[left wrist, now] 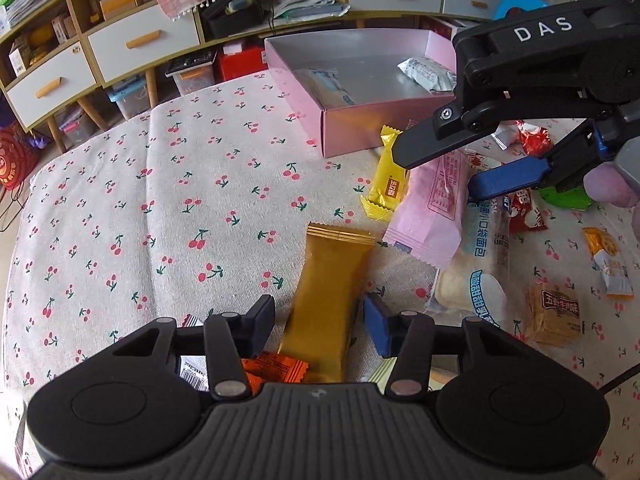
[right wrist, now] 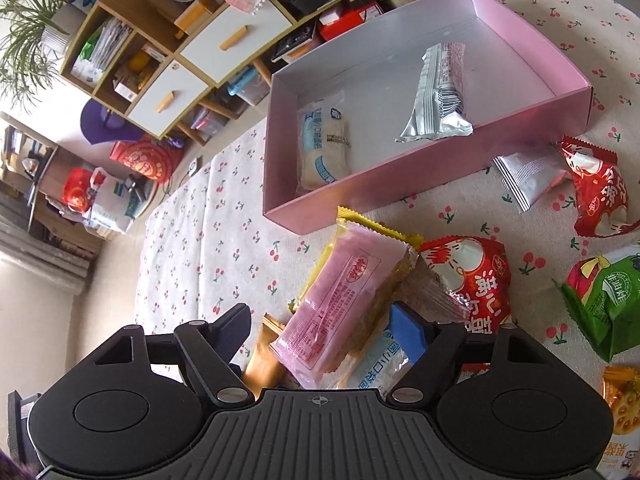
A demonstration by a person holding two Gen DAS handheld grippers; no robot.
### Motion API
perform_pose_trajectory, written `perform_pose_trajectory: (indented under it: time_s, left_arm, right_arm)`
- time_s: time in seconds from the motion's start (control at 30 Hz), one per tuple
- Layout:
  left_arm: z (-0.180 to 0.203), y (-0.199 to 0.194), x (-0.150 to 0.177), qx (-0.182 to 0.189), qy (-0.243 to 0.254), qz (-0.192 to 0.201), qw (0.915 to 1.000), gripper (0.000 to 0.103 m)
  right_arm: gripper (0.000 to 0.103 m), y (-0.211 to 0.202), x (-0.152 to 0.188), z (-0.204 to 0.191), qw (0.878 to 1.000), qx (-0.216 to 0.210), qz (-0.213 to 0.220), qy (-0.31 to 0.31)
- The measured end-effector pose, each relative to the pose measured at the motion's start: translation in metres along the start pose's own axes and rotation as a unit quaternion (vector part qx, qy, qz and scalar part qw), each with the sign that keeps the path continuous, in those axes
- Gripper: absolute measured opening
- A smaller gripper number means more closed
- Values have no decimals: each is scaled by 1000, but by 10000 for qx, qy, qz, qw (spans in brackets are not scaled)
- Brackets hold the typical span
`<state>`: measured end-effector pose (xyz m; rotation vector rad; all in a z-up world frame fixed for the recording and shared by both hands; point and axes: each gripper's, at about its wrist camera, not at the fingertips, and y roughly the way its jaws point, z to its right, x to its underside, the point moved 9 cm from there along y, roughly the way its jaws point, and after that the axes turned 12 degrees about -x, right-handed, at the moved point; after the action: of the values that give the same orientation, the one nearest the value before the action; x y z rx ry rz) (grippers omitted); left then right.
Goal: Organize snacks
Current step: 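Grasp the gold bar with the left tool while the right tool grasps the pink wafer pack, then carry the gold bar in the left tool while the right tool carries the pink wafer into the box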
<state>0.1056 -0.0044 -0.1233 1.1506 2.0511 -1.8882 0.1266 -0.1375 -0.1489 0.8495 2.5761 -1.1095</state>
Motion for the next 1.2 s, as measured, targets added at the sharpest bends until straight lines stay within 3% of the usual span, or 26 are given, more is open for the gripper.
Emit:
perform_pose_trajectory:
  time_s: [0.3, 0.43, 0.7, 1.2]
  left_arm:
    - [-3, 2, -3, -148, -274, -203, 9993, 45]
    - [-9, 2, -1, -247, -499, -283, 9980, 44]
    - [-21, 2, -2, -338, -927, -425, 9942, 30]
    - [-28, 1, -9, -228, -1586, -576, 9854, 29]
  right_arm:
    - [63, 10, 5, 8, 9982, 484, 58, -344]
    - [51, 7, 7, 5, 9980, 490, 24, -408]
    - [48, -1, 9, 8, 9980, 476, -52, -403]
    - [46, -29, -3, 24, 9997, 248, -37, -39]
